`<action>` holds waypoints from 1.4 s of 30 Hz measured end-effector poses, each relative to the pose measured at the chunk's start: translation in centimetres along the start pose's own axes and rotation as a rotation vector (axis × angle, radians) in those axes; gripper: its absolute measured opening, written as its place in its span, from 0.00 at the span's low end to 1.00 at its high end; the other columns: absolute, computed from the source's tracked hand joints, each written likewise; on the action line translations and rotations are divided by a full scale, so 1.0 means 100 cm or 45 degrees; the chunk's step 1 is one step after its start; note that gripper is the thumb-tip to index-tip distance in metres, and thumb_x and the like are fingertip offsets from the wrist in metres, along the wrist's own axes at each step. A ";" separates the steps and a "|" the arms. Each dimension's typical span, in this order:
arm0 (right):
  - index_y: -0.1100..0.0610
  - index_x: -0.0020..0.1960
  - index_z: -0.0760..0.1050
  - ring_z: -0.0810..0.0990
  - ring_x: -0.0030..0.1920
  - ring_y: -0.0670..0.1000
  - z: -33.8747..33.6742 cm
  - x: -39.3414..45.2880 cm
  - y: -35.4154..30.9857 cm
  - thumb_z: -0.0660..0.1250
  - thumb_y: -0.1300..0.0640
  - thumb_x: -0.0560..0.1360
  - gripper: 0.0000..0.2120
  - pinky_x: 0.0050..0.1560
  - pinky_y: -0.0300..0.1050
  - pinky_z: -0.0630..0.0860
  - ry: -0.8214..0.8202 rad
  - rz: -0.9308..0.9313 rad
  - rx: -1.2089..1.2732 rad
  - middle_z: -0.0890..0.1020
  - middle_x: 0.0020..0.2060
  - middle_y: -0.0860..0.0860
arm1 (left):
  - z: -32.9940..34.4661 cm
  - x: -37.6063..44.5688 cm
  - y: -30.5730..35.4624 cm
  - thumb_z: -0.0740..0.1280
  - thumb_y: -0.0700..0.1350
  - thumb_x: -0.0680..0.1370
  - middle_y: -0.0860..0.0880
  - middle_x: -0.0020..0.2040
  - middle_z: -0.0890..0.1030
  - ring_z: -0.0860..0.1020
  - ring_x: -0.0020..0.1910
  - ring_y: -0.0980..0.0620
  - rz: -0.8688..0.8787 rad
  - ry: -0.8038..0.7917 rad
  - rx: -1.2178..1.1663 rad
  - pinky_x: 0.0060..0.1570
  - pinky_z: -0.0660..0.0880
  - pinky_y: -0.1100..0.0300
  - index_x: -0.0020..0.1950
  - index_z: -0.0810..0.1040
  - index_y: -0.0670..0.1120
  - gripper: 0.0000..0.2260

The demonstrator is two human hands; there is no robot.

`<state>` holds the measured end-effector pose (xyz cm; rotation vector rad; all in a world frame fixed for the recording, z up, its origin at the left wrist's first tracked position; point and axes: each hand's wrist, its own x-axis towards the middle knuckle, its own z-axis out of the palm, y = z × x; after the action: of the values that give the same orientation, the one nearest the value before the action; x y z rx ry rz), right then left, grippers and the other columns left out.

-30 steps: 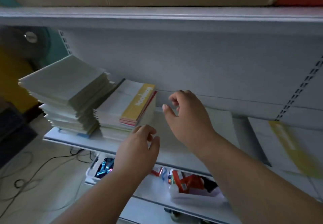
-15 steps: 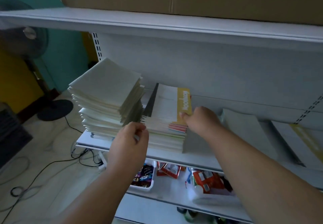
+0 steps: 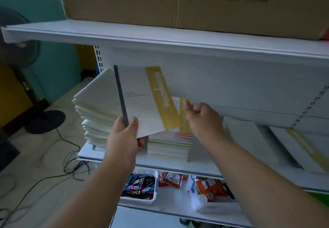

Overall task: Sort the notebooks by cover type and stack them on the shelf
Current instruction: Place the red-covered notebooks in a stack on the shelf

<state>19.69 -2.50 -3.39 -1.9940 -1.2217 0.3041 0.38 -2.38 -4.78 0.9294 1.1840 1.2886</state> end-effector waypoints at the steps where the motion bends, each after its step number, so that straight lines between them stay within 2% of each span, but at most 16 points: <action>1: 0.58 0.48 0.75 0.80 0.50 0.58 0.005 0.007 0.005 0.59 0.30 0.75 0.29 0.44 0.47 0.70 -0.063 0.075 -0.207 0.82 0.45 0.55 | -0.003 0.000 -0.001 0.60 0.44 0.84 0.49 0.37 0.77 0.70 0.27 0.53 0.011 0.037 0.038 0.27 0.68 0.59 0.52 0.77 0.49 0.06; 4: 0.59 0.58 0.77 0.80 0.58 0.60 0.012 0.015 0.015 0.64 0.34 0.75 0.29 0.49 0.47 0.73 -0.255 0.175 -0.547 0.81 0.58 0.59 | -0.008 -0.004 -0.004 0.60 0.45 0.84 0.50 0.40 0.78 0.71 0.31 0.51 0.039 0.044 0.089 0.28 0.69 0.58 0.51 0.77 0.52 0.07; 7: 0.60 0.57 0.75 0.79 0.59 0.61 0.002 0.019 0.020 0.65 0.47 0.78 0.17 0.50 0.48 0.73 -0.152 0.141 -0.560 0.81 0.57 0.60 | -0.012 -0.006 -0.006 0.60 0.46 0.84 0.53 0.38 0.80 0.73 0.32 0.52 0.085 0.050 0.146 0.29 0.71 0.57 0.50 0.78 0.55 0.09; 9: 0.59 0.54 0.75 0.80 0.53 0.62 -0.004 0.025 0.024 0.64 0.53 0.76 0.11 0.46 0.48 0.73 0.003 0.147 -0.319 0.82 0.51 0.60 | -0.015 -0.004 -0.009 0.59 0.47 0.84 0.54 0.41 0.82 0.77 0.36 0.50 0.171 0.089 0.210 0.34 0.75 0.52 0.49 0.76 0.58 0.09; 11: 0.56 0.46 0.76 0.78 0.39 0.57 -0.005 0.025 0.025 0.62 0.53 0.71 0.08 0.33 0.44 0.69 0.090 0.205 0.172 0.79 0.37 0.55 | -0.015 -0.004 -0.012 0.57 0.48 0.85 0.55 0.44 0.81 0.80 0.42 0.48 0.299 0.128 0.379 0.42 0.78 0.45 0.49 0.73 0.59 0.09; 14: 0.55 0.49 0.75 0.71 0.29 0.49 -0.001 0.016 0.022 0.63 0.58 0.78 0.03 0.24 0.36 0.64 0.058 0.272 0.755 0.75 0.35 0.51 | -0.012 -0.007 -0.011 0.55 0.48 0.85 0.56 0.43 0.80 0.79 0.43 0.47 0.383 0.184 0.486 0.44 0.78 0.45 0.47 0.71 0.60 0.10; 18: 0.58 0.55 0.73 0.71 0.23 0.41 -0.005 0.001 0.016 0.61 0.62 0.82 0.04 0.21 0.34 0.65 0.062 0.305 1.070 0.77 0.36 0.54 | -0.011 -0.008 -0.005 0.55 0.48 0.85 0.56 0.42 0.80 0.80 0.41 0.47 0.424 0.231 0.475 0.39 0.77 0.47 0.49 0.71 0.60 0.09; 21: 0.55 0.53 0.73 0.73 0.26 0.45 -0.009 0.002 0.023 0.61 0.60 0.81 0.03 0.24 0.37 0.66 0.196 0.312 0.990 0.79 0.37 0.55 | -0.015 -0.009 -0.002 0.55 0.48 0.85 0.56 0.42 0.79 0.80 0.40 0.48 0.480 0.291 0.474 0.38 0.78 0.45 0.51 0.71 0.56 0.07; 25: 0.58 0.52 0.73 0.70 0.21 0.44 -0.009 -0.012 0.012 0.61 0.62 0.82 0.02 0.20 0.35 0.64 -0.031 0.353 1.217 0.76 0.33 0.52 | -0.009 -0.013 -0.006 0.56 0.49 0.85 0.51 0.41 0.79 0.78 0.39 0.44 0.411 0.180 0.420 0.37 0.79 0.43 0.48 0.71 0.57 0.08; 28: 0.53 0.47 0.75 0.81 0.33 0.47 0.006 -0.028 0.002 0.68 0.56 0.79 0.03 0.31 0.41 0.75 -0.257 0.089 0.731 0.82 0.38 0.49 | 0.001 -0.017 -0.007 0.60 0.50 0.84 0.50 0.42 0.78 0.76 0.34 0.49 0.262 0.041 0.254 0.28 0.75 0.59 0.50 0.73 0.56 0.05; 30: 0.53 0.41 0.75 0.80 0.36 0.47 0.012 -0.031 0.000 0.69 0.46 0.77 0.12 0.36 0.42 0.75 -0.234 -0.068 0.360 0.81 0.34 0.46 | 0.003 -0.018 -0.006 0.63 0.47 0.83 0.51 0.46 0.81 0.78 0.34 0.52 0.208 0.000 0.228 0.29 0.74 0.61 0.52 0.74 0.57 0.04; 33: 0.54 0.39 0.70 0.79 0.39 0.51 0.008 -0.014 0.003 0.61 0.34 0.77 0.23 0.36 0.44 0.68 -0.014 0.003 -0.030 0.79 0.35 0.47 | -0.002 -0.018 -0.006 0.63 0.43 0.83 0.52 0.49 0.82 0.79 0.38 0.50 0.179 -0.023 0.210 0.30 0.75 0.61 0.56 0.74 0.58 0.09; 35: 0.53 0.43 0.69 0.80 0.47 0.56 0.008 0.002 0.013 0.61 0.32 0.75 0.23 0.41 0.45 0.70 -0.046 0.099 -0.322 0.78 0.41 0.50 | -0.005 -0.019 -0.007 0.62 0.43 0.83 0.52 0.49 0.82 0.79 0.38 0.49 0.180 -0.008 0.196 0.30 0.75 0.62 0.58 0.73 0.58 0.10; 37: 0.54 0.47 0.74 0.81 0.51 0.59 0.009 0.011 0.023 0.63 0.34 0.76 0.22 0.43 0.45 0.69 -0.199 0.165 -0.506 0.80 0.45 0.53 | -0.007 -0.021 -0.009 0.62 0.43 0.84 0.50 0.49 0.82 0.78 0.36 0.49 0.189 -0.001 0.178 0.29 0.75 0.62 0.56 0.73 0.58 0.09; 39: 0.58 0.53 0.77 0.80 0.55 0.60 0.004 0.014 0.027 0.63 0.44 0.79 0.17 0.45 0.44 0.68 -0.242 0.200 -0.535 0.82 0.53 0.58 | -0.008 -0.021 -0.009 0.61 0.44 0.84 0.50 0.48 0.81 0.78 0.37 0.49 0.206 0.005 0.195 0.28 0.75 0.64 0.53 0.72 0.60 0.09; 42: 0.62 0.55 0.76 0.80 0.54 0.63 -0.004 0.021 0.035 0.61 0.57 0.79 0.11 0.45 0.46 0.68 -0.017 0.211 -0.292 0.81 0.53 0.63 | -0.008 -0.023 -0.009 0.60 0.45 0.84 0.55 0.48 0.81 0.80 0.40 0.50 0.261 0.045 0.278 0.28 0.75 0.65 0.51 0.70 0.63 0.11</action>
<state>23.28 -1.81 -5.24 -2.3001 -1.1439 0.2690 -0.05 -4.82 -5.54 1.2173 1.3015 1.3602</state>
